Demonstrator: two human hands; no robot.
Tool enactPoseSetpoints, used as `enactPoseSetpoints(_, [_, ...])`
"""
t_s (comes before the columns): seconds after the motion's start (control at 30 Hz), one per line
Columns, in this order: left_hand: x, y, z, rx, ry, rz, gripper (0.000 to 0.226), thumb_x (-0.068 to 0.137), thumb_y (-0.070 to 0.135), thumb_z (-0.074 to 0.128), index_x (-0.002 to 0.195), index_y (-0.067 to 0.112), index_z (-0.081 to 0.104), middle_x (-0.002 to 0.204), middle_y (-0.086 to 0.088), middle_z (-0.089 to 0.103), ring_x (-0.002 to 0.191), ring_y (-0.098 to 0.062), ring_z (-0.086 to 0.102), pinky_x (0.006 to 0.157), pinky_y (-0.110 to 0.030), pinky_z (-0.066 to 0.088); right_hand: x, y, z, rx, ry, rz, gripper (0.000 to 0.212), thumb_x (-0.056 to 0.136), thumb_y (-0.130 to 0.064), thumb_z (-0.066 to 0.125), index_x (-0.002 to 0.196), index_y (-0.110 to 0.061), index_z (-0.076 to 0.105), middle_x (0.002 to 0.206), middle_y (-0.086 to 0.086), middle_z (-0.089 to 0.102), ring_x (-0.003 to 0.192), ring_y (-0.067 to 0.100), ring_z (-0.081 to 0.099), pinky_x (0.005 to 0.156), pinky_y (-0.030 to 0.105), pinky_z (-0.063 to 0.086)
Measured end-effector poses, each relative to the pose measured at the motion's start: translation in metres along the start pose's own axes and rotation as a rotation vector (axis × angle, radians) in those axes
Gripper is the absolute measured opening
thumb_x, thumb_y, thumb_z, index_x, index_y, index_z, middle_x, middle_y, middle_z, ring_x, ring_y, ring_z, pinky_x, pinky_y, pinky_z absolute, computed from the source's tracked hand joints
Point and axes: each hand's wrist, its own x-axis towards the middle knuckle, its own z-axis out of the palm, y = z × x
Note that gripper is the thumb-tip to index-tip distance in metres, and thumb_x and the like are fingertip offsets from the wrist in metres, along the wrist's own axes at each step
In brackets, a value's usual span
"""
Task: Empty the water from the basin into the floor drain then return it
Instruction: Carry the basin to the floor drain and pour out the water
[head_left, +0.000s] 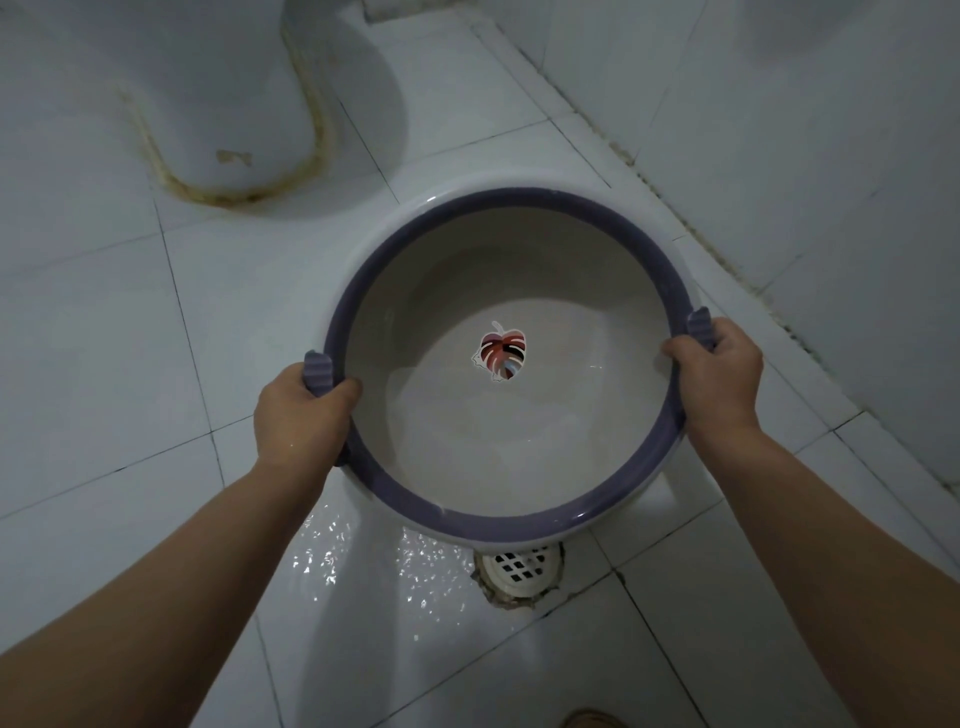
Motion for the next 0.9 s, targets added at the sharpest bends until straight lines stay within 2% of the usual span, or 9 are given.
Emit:
enactPoseSetpoints(0.3, [-0.0010, 0.0005, 0.0002, 0.016, 0.012, -0.008, 0.016, 0.074, 0.011, 0.060, 0.064, 0.018, 0.050, 0.066, -0.007, 0.055, 0.068, -0.027, 0.055, 0.066, -0.040, 0.049, -0.0010, -0.0010, 0.0006, 0.012, -0.008, -0.004, 0.032, 0.071, -0.004, 0.059, 0.054, -0.025, 0.042, 0.055, -0.003, 0.041, 0.039, -0.004, 0.036, 0.038, 0.009, 0.031])
enactPoseSetpoints(0.47, [-0.0022, 0.0026, 0.0005, 0.025, 0.014, 0.004, 0.017, 0.075, 0.011, 0.060, 0.064, 0.019, 0.050, 0.066, -0.007, 0.055, 0.069, -0.029, 0.057, 0.069, -0.042, 0.051, -0.0023, 0.0001, 0.0000, 0.016, -0.002, -0.007, 0.031, 0.072, -0.004, 0.059, 0.056, -0.025, 0.044, 0.057, -0.003, 0.044, 0.050, 0.005, 0.042, 0.040, 0.007, 0.034])
enactPoseSetpoints(0.6, [-0.0031, 0.0043, 0.0003, 0.023, 0.013, 0.013, 0.017, 0.076, 0.012, 0.060, 0.065, 0.020, 0.050, 0.068, -0.007, 0.056, 0.071, -0.029, 0.057, 0.072, -0.045, 0.052, -0.0022, 0.0003, -0.0003, 0.040, -0.002, -0.024, 0.033, 0.071, -0.001, 0.059, 0.055, -0.025, 0.043, 0.057, -0.003, 0.044, 0.041, -0.006, 0.040, 0.042, 0.007, 0.036])
enactPoseSetpoints(0.9, [-0.0056, 0.0059, -0.0015, 0.020, 0.003, 0.025, 0.013, 0.075, 0.012, 0.060, 0.067, 0.016, 0.052, 0.072, -0.012, 0.058, 0.074, -0.033, 0.059, 0.070, -0.044, 0.052, -0.0005, -0.0003, -0.0006, 0.044, 0.012, -0.038, 0.036, 0.070, 0.000, 0.059, 0.053, -0.027, 0.041, 0.055, -0.005, 0.042, 0.040, -0.008, 0.039, 0.041, 0.005, 0.034])
